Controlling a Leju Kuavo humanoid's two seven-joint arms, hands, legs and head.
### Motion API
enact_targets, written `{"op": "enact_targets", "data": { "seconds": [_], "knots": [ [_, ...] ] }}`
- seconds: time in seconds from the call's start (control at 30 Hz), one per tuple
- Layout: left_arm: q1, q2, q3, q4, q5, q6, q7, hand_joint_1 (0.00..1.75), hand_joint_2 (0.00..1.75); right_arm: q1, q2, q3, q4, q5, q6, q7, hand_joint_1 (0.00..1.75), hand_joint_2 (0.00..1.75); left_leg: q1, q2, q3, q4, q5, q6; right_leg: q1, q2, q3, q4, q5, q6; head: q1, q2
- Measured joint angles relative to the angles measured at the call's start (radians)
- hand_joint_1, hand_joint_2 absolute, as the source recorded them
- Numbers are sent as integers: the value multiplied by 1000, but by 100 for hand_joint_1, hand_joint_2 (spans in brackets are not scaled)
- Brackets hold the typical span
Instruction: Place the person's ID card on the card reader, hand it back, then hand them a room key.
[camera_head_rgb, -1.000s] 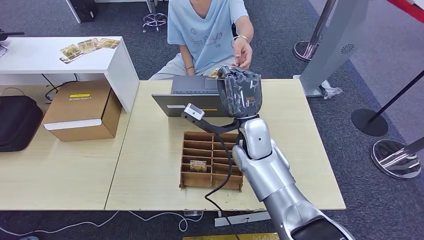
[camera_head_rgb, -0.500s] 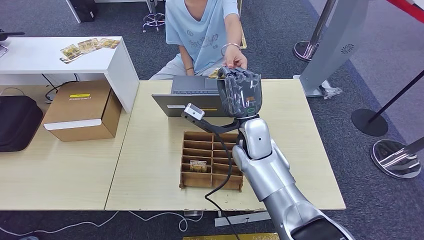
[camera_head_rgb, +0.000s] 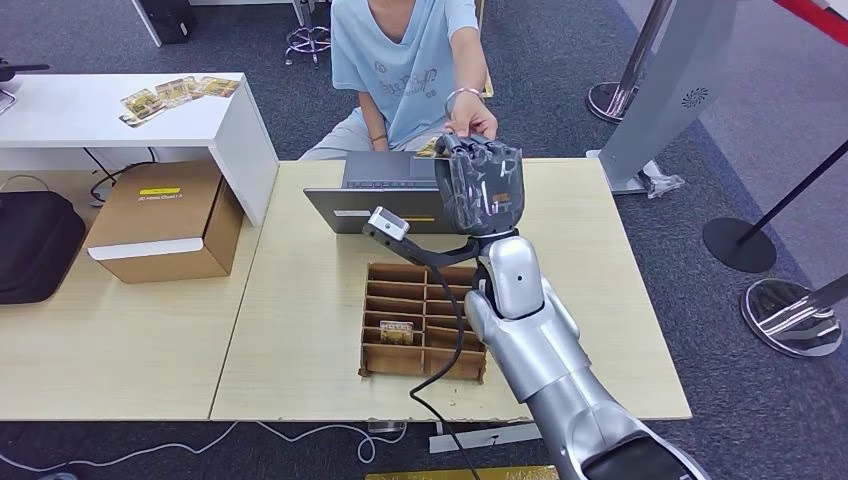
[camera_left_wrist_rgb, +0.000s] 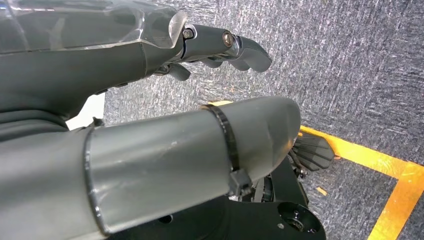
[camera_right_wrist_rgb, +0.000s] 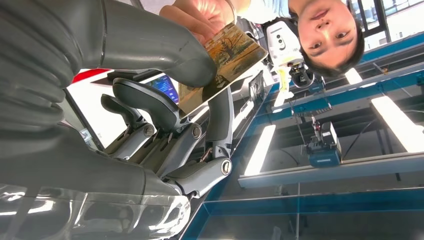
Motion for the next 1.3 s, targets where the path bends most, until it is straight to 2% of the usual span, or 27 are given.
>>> {"op": "enact_targets", "data": {
  "seconds": [0.23, 0.37, 0.43, 0.47, 0.57, 0.63, 0.73, 0.87, 1.3],
  "knots": [
    [0, 0, 0, 0, 0, 0, 0, 0, 0, 0, 0, 0, 0, 0, 0, 0, 175, 175, 0, 0, 0, 0, 0, 0, 0, 0, 0, 0, 0, 0, 0, 0],
    [0, 1, -2, 0, -11, 0, -4, 0, 0, -4, 0, 0, 2, 1, 6, 7, 0, 175, 0, 0, -1, 0, 0, 0, 0, 0, 0, 0, 0, 0, 0, 0],
    [0, 8, -30, 0, -102, -6, -25, 0, 0, -63, 1, 1, 58, -2, 70, 41, 0, 175, -1, 1, -3, 0, 1, -1, -1, 1, -4, 2, 2, -1, 0, 0],
    [-2, 14, -68, 0, -201, -12, -38, 0, 0, -127, 2, 1, 115, -8, 149, 60, 0, 175, -1, 1, -6, 1, 3, -1, -1, 1, -7, 3, 4, -1, 0, 0],
    [-10, 34, -280, 0, -552, -24, -56, 0, 0, -349, 5, -6, 308, -32, 440, 77, 0, 175, -2, 1, -12, 1, 9, 0, -3, 1, -14, 4, 7, 0, 0, 0],
    [-11, 42, -396, 0, -641, -28, -56, 0, 0, -426, 8, -9, 384, -37, 502, 76, 0, 175, -2, 0, -13, 1, 10, -1, -2, 0, -14, 4, 8, 0, 0, 0],
    [-7, 46, -487, 1, -645, -30, -55, 0, 0, -479, 11, -10, 458, -36, 486, 78, 0, 175, -2, 0, -13, 1, 10, -1, -2, 1, -15, 4, 9, 0, 0, 0],
    [-7, 57, -567, 2, -666, -30, -55, 0, 0, -508, 11, -10, 507, -34, 469, 82, 0, 175, -2, 0, -13, 1, 10, -1, -2, 1, -15, 4, 9, 0, 0, 0],
    [-7, 69, -711, 2, -775, -42, -56, 0, 0, -518, 11, -10, 557, -34, 450, 81, 0, 175, -2, 0, -13, 1, 10, -1, -2, 1, -15, 4, 9, 0, 0, 0]
  ]
}}
